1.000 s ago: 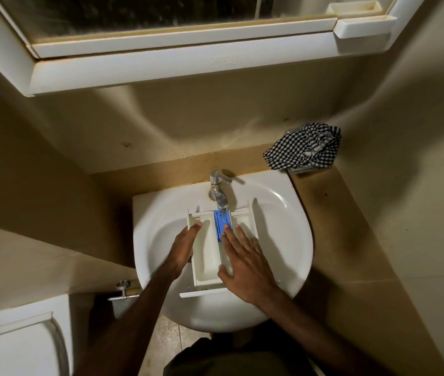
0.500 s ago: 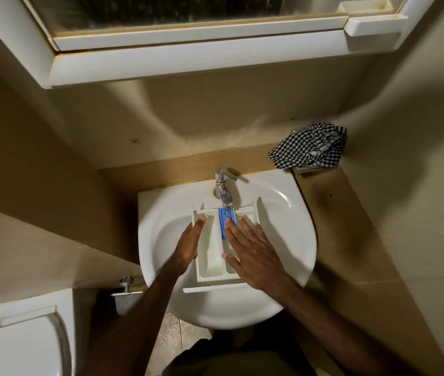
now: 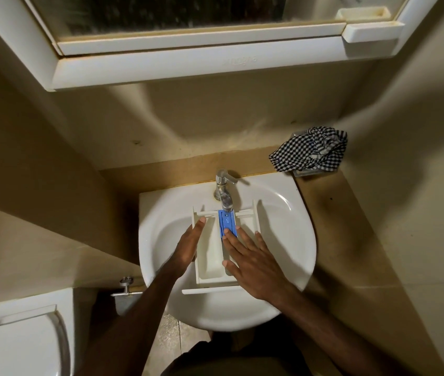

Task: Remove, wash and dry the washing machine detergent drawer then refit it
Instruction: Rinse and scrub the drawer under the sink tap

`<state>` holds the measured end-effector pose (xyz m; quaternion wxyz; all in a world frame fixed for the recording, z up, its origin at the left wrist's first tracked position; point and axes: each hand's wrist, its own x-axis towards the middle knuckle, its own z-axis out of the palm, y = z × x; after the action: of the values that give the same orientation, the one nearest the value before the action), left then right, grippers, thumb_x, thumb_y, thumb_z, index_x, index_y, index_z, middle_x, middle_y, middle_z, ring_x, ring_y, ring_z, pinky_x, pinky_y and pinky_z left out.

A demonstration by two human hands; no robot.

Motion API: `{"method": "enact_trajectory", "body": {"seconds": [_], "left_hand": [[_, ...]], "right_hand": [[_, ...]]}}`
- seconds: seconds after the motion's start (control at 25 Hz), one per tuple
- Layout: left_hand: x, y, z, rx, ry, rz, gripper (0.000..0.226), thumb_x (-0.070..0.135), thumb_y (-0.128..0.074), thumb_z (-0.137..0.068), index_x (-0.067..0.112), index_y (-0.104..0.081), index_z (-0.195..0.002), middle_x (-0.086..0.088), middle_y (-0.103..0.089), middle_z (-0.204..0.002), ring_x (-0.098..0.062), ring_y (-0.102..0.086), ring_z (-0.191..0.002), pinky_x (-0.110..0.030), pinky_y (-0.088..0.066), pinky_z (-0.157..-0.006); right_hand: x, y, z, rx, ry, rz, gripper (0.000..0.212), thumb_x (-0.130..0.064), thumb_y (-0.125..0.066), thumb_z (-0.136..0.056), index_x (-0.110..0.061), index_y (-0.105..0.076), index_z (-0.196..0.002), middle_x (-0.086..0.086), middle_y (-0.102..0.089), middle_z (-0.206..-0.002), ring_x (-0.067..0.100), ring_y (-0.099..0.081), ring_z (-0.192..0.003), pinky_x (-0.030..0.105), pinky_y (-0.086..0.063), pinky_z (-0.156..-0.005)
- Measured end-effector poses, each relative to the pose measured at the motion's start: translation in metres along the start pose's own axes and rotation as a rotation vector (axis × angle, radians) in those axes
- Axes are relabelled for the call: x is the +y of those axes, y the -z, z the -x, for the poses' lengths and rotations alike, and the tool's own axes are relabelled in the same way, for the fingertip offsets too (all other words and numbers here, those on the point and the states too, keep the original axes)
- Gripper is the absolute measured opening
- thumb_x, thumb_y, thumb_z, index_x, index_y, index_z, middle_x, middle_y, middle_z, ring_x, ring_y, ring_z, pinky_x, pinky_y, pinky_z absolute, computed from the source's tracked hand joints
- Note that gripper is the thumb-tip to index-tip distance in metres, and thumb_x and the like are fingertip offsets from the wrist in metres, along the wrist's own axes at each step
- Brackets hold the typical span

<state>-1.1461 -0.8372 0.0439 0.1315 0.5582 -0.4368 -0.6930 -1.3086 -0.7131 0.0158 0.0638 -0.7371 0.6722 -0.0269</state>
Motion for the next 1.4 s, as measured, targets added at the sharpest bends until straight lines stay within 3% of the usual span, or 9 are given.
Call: {"method": "enact_trajectory", "body": {"seconds": [0.16, 0.4, 0.64, 0.76, 0.84, 0.96, 1.0, 1.16, 1.4], "left_hand": [[0.000, 0.005, -0.005, -0.022, -0.004, -0.018, 0.059, 0.073, -0.040, -0.094, 0.035, -0.054, -0.138, 0.002, -0.074, -0.118, -0.017, -0.074, -0.102, -0.027, -0.059, -0.071], [-0.003, 0.001, -0.006, -0.021, -0.023, 0.003, 0.056, 0.067, -0.038, -0.098, 0.031, -0.055, -0.137, -0.003, -0.072, -0.121, -0.013, -0.074, -0.095, -0.017, -0.056, -0.061], [-0.002, 0.002, -0.001, -0.022, -0.040, -0.005, 0.050, 0.064, -0.036, -0.100, 0.032, -0.058, -0.132, 0.004, -0.075, -0.111, -0.006, -0.075, -0.086, -0.015, -0.055, -0.059], [-0.002, 0.003, 0.000, -0.010, -0.067, -0.010, 0.051, 0.063, -0.037, -0.101, 0.028, -0.061, -0.129, -0.001, -0.077, -0.108, -0.008, -0.076, -0.083, -0.016, -0.054, -0.057], [-0.002, 0.003, 0.000, -0.005, -0.065, -0.020, 0.053, 0.065, -0.037, -0.100, 0.028, -0.061, -0.131, 0.000, -0.076, -0.110, -0.012, -0.075, -0.088, -0.018, -0.055, -0.060], [-0.006, 0.003, -0.004, 0.000, -0.053, -0.038, 0.053, 0.065, -0.036, -0.100, 0.029, -0.059, -0.131, 0.000, -0.075, -0.111, -0.014, -0.074, -0.093, -0.022, -0.054, -0.064], [-0.006, 0.003, -0.004, 0.001, -0.052, -0.038, 0.051, 0.064, -0.036, -0.100, 0.029, -0.059, -0.129, 0.001, -0.075, -0.110, -0.013, -0.074, -0.091, -0.020, -0.054, -0.063], [-0.007, 0.004, -0.007, -0.012, -0.057, -0.020, 0.046, 0.061, -0.037, -0.101, 0.030, -0.062, -0.124, 0.005, -0.077, -0.105, -0.006, -0.075, -0.082, -0.014, -0.054, -0.059], [-0.012, 0.001, -0.014, 0.034, -0.057, -0.019, 0.048, 0.061, -0.036, -0.103, 0.027, -0.063, -0.124, 0.001, -0.076, -0.106, -0.010, -0.074, -0.082, -0.017, -0.054, -0.060]], "right_hand": [[0.008, 0.008, -0.026, -0.012, -0.017, -0.004, 0.064, -0.049, -0.035, -0.106, -0.013, -0.039, -0.159, 0.003, -0.028, -0.170, 0.024, -0.022, -0.159, 0.056, -0.032, -0.121], [-0.004, 0.009, -0.029, 0.018, -0.079, -0.139, 0.075, -0.048, -0.041, -0.104, -0.014, -0.016, -0.166, 0.003, -0.021, -0.173, 0.022, -0.013, -0.161, 0.055, -0.023, -0.126], [-0.019, 0.013, -0.005, -0.024, -0.097, -0.150, 0.064, -0.051, -0.034, -0.105, -0.013, -0.045, -0.155, 0.003, -0.039, -0.165, 0.023, -0.030, -0.156, 0.059, -0.037, -0.115], [-0.027, 0.012, 0.029, -0.065, -0.014, -0.113, 0.055, -0.049, -0.035, -0.106, -0.012, -0.065, -0.133, 0.002, -0.067, -0.139, 0.024, -0.040, -0.151, 0.062, -0.045, -0.107], [-0.033, 0.012, 0.029, -0.155, -0.074, -0.119, 0.060, -0.052, -0.029, -0.105, -0.012, -0.070, -0.121, 0.003, -0.073, -0.128, 0.024, -0.043, -0.149, 0.061, -0.047, -0.104], [-0.046, 0.020, 0.004, -0.343, -0.192, -0.183, 0.094, -0.065, 0.003, -0.092, -0.009, -0.056, -0.141, 0.011, -0.057, -0.148, 0.024, -0.037, -0.148, 0.053, -0.035, -0.112], [-0.051, 0.023, -0.003, -0.368, -0.241, -0.201, 0.096, -0.066, 0.004, -0.092, -0.008, -0.045, -0.151, 0.014, -0.050, -0.154, 0.027, -0.037, -0.147, 0.052, -0.033, -0.113], [-0.073, 0.028, -0.017, -0.403, -0.437, -0.422, 0.083, -0.056, -0.030, -0.108, -0.002, -0.003, -0.164, 0.018, -0.012, -0.172, 0.031, -0.020, -0.158, 0.053, -0.026, -0.122], [-0.070, 0.027, -0.020, -0.428, -0.516, -0.501, 0.064, -0.042, -0.033, -0.109, -0.012, -0.017, -0.163, 0.010, -0.019, -0.172, 0.037, -0.040, -0.145, 0.047, -0.032, -0.116]]}}
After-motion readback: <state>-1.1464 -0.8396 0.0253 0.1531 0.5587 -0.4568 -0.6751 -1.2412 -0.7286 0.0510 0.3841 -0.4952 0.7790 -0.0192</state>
